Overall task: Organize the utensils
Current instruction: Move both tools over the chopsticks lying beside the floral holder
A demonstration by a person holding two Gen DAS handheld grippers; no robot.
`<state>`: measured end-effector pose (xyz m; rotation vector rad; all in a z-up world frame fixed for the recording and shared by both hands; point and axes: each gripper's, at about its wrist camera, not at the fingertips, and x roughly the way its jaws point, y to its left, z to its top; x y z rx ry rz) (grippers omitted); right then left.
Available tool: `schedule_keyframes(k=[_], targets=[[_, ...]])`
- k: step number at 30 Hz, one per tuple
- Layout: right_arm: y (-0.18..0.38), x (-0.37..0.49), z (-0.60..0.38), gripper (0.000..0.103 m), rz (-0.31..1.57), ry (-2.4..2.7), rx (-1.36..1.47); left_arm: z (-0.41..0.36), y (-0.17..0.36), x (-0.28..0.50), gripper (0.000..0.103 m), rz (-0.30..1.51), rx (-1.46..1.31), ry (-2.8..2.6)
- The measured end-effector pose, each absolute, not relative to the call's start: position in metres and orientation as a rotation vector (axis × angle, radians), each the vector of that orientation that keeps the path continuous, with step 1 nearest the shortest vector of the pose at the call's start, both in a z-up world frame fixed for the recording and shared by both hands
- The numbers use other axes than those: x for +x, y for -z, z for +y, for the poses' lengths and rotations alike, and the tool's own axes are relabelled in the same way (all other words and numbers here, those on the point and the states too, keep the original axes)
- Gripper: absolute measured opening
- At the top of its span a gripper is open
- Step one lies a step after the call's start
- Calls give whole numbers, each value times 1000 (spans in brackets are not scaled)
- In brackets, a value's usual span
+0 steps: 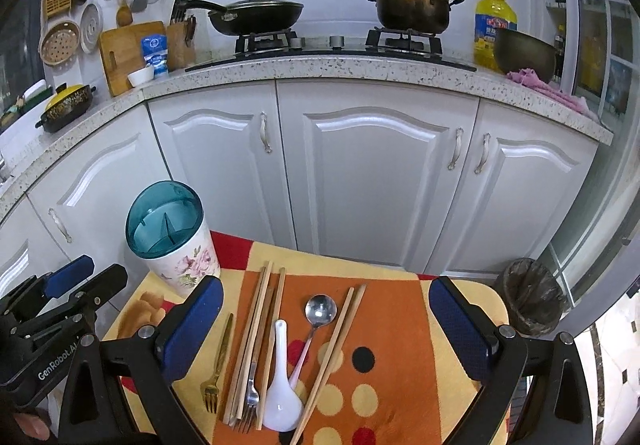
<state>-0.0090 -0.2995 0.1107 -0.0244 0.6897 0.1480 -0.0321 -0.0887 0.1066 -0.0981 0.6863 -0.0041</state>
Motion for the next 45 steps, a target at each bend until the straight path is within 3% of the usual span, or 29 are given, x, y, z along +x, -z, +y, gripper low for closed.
schedule_keyframes(k=[45], targets=[[-112, -2, -298, 102, 692, -140, -32, -89, -105, -29, 53, 676, -113, 11]])
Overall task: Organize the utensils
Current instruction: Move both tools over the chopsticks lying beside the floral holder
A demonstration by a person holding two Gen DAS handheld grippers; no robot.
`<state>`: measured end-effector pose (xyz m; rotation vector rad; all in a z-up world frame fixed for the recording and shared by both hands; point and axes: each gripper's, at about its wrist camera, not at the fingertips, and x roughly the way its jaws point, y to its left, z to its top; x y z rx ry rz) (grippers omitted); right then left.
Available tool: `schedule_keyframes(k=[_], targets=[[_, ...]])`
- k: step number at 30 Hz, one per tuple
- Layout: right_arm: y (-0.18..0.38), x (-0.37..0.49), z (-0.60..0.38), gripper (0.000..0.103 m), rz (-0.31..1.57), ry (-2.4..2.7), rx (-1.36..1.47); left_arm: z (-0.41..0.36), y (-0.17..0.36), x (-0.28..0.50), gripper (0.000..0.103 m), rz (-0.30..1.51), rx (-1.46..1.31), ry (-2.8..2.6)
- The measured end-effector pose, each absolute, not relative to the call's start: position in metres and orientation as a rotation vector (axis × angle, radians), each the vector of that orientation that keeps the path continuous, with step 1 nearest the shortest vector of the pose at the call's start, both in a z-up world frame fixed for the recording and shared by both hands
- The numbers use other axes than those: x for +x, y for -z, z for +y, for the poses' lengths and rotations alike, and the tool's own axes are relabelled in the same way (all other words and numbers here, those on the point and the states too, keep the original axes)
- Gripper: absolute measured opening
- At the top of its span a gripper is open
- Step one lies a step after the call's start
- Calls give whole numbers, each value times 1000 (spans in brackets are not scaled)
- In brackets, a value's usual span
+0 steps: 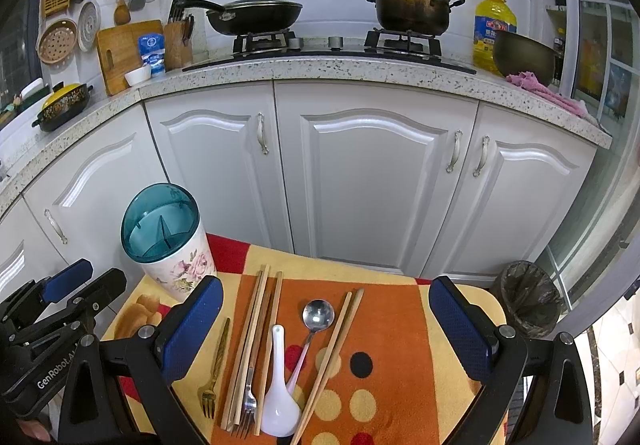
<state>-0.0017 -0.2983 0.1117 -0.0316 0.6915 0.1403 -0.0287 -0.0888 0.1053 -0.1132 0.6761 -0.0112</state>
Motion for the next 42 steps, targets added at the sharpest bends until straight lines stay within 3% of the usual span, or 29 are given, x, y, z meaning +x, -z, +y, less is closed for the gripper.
schedule_keyframes(k=[42], targets=[[-122, -10, -295, 102, 664, -178, -33, -85, -120, -27, 53, 637, -101, 7]])
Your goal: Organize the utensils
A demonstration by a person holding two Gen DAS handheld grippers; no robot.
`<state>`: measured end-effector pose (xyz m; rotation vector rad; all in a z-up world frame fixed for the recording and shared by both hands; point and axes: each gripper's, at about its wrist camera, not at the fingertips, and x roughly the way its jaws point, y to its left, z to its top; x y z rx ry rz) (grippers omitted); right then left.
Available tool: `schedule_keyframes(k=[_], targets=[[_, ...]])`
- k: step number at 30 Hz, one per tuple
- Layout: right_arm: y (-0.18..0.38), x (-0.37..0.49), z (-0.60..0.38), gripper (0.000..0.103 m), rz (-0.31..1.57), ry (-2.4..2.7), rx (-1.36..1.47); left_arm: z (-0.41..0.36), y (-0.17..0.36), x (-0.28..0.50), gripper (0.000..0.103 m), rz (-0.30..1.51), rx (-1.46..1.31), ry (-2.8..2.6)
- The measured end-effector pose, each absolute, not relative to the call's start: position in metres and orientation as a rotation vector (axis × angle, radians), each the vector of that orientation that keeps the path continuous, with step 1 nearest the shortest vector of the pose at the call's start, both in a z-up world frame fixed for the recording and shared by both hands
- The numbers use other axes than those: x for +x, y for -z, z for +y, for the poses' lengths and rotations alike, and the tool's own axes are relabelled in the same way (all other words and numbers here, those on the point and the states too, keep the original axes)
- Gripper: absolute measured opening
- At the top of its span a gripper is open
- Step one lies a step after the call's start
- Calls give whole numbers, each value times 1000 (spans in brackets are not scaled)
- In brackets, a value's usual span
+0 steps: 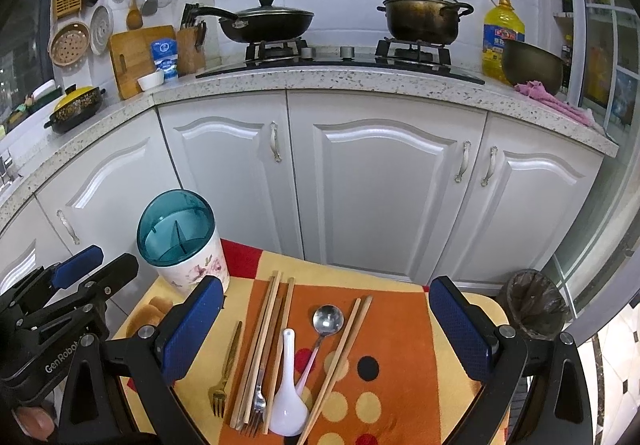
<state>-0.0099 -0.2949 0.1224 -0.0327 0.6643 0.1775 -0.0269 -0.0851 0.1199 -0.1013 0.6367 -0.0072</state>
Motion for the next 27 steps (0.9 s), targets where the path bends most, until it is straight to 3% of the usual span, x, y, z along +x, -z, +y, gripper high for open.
schedule_keyframes(k=[17, 24, 27], targets=[[-112, -3, -300, 102, 692, -177, -27, -82, -109, -24, 53, 667, -120, 15], [-86, 5, -307, 102, 754, -196, -38, -61, -81, -19, 53, 760, -196, 66], [-64, 13, -310, 93, 812, -225, -44, -57, -60, -15, 53, 822, -222, 115]])
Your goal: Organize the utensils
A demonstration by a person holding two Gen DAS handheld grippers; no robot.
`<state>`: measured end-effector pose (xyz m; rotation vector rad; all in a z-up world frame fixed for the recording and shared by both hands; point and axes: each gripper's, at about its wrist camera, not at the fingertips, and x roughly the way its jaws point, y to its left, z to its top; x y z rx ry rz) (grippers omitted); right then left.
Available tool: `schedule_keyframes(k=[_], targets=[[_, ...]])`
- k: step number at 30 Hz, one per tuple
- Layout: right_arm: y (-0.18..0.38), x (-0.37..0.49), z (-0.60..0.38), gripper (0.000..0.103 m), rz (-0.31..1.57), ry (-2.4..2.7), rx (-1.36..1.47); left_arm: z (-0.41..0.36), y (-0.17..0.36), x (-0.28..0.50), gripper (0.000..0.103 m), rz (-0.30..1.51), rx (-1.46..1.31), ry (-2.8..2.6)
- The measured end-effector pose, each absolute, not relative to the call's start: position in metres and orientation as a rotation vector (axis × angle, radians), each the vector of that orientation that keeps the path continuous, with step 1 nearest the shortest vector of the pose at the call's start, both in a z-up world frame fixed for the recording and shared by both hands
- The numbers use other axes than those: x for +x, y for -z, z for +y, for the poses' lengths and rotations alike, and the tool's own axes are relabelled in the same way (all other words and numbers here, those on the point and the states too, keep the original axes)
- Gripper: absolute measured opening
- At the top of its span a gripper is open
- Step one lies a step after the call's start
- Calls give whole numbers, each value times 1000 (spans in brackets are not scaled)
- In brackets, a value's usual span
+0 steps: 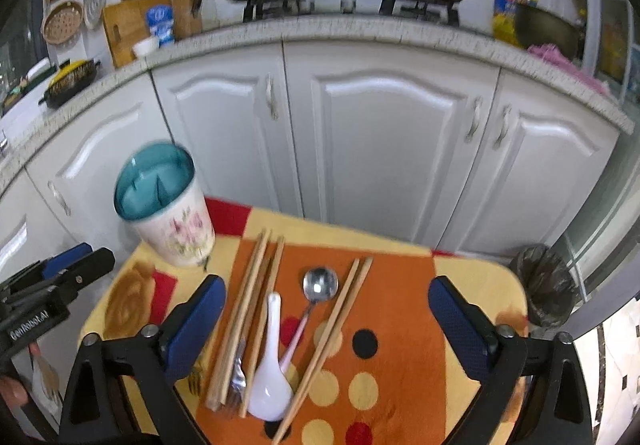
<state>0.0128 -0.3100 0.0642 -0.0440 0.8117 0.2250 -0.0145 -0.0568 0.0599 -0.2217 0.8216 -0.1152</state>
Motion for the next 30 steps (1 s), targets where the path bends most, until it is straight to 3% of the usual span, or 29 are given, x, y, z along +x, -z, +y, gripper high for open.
schedule_keyframes(k=[7, 10, 13, 20, 23, 26, 30], targets=[[3, 41, -321, 56, 991, -269, -10, -66, -6, 5, 52, 972, -250, 187], [26, 58, -327, 51, 1053, -283, 25, -77, 8, 15, 43, 994, -220, 210], [40, 76, -334, 39, 1079, -265, 53, -84, 21, 29, 38, 1029, -195, 211], [59, 117, -348, 25, 1134, -255, 146, -96, 41, 55, 34, 1082, -142, 183], [60, 132, -347, 23, 1131, -263, 145, -98, 48, 63, 33, 1106, -131, 180], [58, 140, -346, 12, 1137, -285, 136, -103, 54, 69, 27, 1121, -117, 181], [60, 131, -354, 10, 1141, -309, 149, -106, 56, 75, 13, 1111, -104, 192]])
